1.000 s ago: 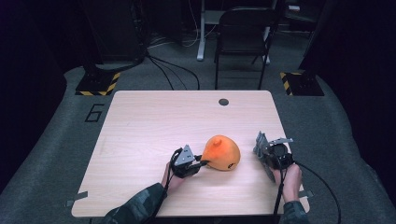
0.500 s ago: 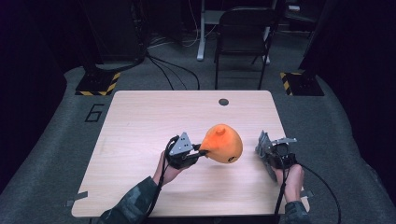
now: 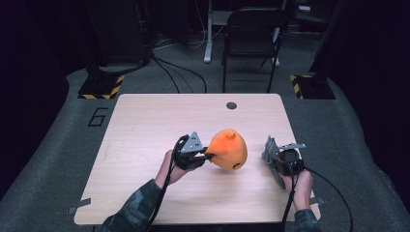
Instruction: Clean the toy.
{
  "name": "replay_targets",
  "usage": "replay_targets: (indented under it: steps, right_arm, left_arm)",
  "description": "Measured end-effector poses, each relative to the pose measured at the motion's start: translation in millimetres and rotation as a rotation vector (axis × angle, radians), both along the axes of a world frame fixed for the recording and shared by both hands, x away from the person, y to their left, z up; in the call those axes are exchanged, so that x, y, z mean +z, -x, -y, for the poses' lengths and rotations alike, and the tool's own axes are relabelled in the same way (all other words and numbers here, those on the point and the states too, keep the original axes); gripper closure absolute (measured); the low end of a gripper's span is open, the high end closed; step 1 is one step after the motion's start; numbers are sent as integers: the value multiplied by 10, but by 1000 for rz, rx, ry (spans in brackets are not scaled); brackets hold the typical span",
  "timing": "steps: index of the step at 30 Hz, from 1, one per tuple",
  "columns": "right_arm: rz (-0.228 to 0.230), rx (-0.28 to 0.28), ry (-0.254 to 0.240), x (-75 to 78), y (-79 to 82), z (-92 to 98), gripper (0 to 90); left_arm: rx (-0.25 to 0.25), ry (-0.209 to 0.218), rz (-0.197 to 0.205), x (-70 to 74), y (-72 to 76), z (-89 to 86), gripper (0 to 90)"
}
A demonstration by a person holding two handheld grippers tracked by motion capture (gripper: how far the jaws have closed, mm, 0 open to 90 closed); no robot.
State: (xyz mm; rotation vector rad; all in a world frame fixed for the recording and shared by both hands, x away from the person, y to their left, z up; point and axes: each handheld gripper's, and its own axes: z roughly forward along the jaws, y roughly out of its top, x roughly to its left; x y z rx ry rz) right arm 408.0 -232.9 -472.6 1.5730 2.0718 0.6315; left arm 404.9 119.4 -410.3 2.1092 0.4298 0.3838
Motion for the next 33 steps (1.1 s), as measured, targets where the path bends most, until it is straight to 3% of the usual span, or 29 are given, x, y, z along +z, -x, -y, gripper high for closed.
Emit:
replay_targets:
  steps: [6, 11, 14, 15, 22, 28, 31, 33]
  right_arm:
    - [20, 4, -2, 50, 43, -44, 719]
    - [27, 22, -12, 81, 30, -126, 719]
    - [35, 41, -46, 126, 40, -163, 724]
    - [36, 40, -78, 155, 48, -171, 726]
    - [128, 100, -168, 471, 129, -311, 726]
    - [203, 203, -208, 791, 250, -636, 727]
    - [242, 253, -211, 963, 330, -824, 727]
    - [255, 280, -226, 1051, 379, -953, 727]
  left_arm:
    - [-12, -64, -2, -4, -8, 15, 747]
    - [1, -91, -6, -16, -33, -10, 739]
    - [9, -118, -13, -41, -67, 5, 736]
    - [8, -128, -17, -51, -80, 11, 736]
    - [4, -153, -60, -152, -161, 44, 730]
    - [7, -163, -80, -205, -218, 66, 725]
    - [9, -167, -72, -207, -229, 78, 722]
    - [18, -151, -74, -213, -211, 98, 720]
